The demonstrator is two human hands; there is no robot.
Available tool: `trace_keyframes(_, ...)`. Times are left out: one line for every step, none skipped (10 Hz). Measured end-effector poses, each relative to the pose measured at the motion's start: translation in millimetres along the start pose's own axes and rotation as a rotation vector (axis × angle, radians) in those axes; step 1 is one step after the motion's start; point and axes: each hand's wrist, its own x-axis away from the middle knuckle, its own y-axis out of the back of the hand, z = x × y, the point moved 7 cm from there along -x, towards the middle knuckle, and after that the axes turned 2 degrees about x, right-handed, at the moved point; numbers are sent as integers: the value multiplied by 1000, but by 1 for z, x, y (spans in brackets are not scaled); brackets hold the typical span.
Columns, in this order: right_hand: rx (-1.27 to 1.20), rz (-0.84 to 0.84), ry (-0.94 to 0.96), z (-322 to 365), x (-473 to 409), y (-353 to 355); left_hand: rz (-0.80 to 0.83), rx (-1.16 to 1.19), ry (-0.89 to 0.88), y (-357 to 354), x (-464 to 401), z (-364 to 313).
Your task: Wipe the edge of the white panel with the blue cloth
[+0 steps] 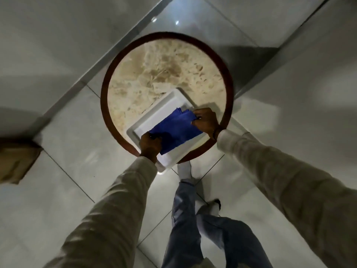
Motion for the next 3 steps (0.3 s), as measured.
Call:
trace_keyframes(77, 41, 30, -7, -19, -28, -3, 9, 40, 4, -12, 16)
trace_keyframes(46, 41, 46, -6, -18, -31, -16, 8, 74, 5, -7, 18)
trace_keyframes(-149, -87, 3, -10, -8, -6, -125, -6, 19, 9, 9, 16)
